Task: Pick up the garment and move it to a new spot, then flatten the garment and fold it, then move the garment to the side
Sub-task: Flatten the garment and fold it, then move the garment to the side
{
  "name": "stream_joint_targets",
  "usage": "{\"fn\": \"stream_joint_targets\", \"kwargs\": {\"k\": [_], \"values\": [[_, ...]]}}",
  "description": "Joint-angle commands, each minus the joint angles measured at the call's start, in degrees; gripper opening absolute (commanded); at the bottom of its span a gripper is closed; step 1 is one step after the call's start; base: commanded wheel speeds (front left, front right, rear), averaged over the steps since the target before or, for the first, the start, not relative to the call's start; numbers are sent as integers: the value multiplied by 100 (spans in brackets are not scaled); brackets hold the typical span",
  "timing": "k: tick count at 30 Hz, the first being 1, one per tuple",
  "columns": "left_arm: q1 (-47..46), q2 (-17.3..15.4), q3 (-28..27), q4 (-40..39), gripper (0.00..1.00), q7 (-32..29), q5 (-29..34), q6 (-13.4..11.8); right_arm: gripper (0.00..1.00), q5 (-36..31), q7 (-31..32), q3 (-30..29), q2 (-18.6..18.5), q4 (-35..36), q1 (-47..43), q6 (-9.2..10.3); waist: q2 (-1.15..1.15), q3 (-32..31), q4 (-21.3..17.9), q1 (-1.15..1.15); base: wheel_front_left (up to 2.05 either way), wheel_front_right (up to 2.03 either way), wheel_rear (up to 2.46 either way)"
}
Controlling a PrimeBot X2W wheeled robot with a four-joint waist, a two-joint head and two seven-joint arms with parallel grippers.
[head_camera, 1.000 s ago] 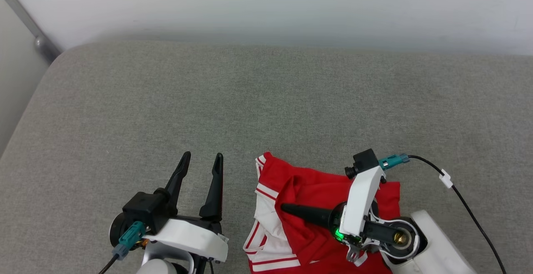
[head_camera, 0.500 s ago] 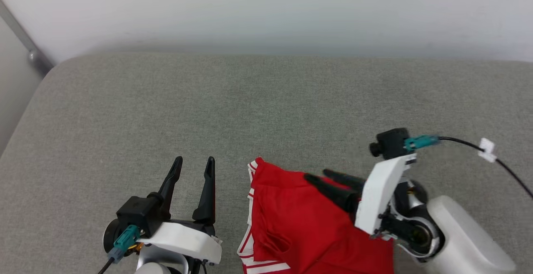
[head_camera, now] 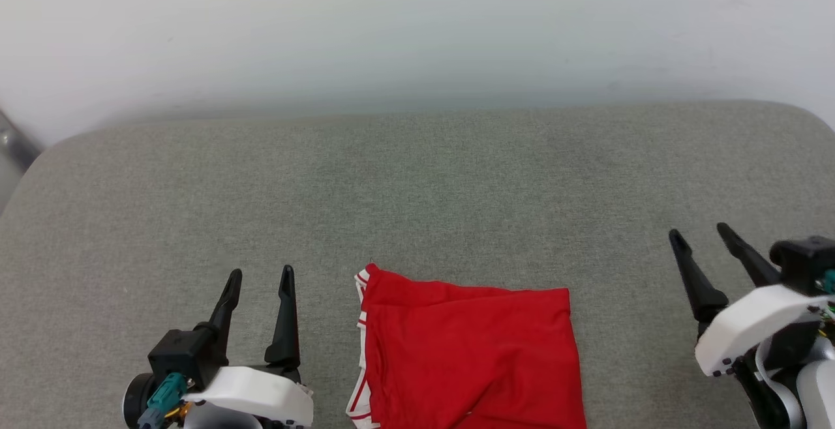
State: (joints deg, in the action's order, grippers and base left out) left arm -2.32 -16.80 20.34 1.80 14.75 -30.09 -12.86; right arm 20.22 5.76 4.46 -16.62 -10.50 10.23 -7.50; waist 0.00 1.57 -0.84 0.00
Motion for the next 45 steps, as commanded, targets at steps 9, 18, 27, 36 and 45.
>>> {"fn": "stream_joint_targets", "kwargs": {"k": [9, 18, 27, 36, 45], "values": [[334, -184, -147, -45, 100, 0, -31, -172, 100, -683, -727, -538, 611, 1030, -1034, 2, 0, -174, -53, 0, 0, 0, 0], [665, -369, -298, -191, 100, -18, -64, -333, 100, -763, -713, -556, 869, 1364, -1456, 2, 0, -259, -30, 0, 0, 0, 0], [632, -466, -233, -292, 100, -13, 41, -298, 100, -823, -611, -588, 908, 1496, -1518, 2, 0, -303, -56, 0, 0, 0, 0], [559, -534, -232, -327, 100, 2, 127, -324, 100, -132, 181, -807, 813, 1256, -1429, 2, 0, -258, -69, 0, 0, 0, 0], [498, -477, -284, -407, 100, 22, 138, -310, 100, 723, 2637, -1885, 234, 661, -1201, 1, 0, -213, 80, 0, 0, 0, 0]]}}
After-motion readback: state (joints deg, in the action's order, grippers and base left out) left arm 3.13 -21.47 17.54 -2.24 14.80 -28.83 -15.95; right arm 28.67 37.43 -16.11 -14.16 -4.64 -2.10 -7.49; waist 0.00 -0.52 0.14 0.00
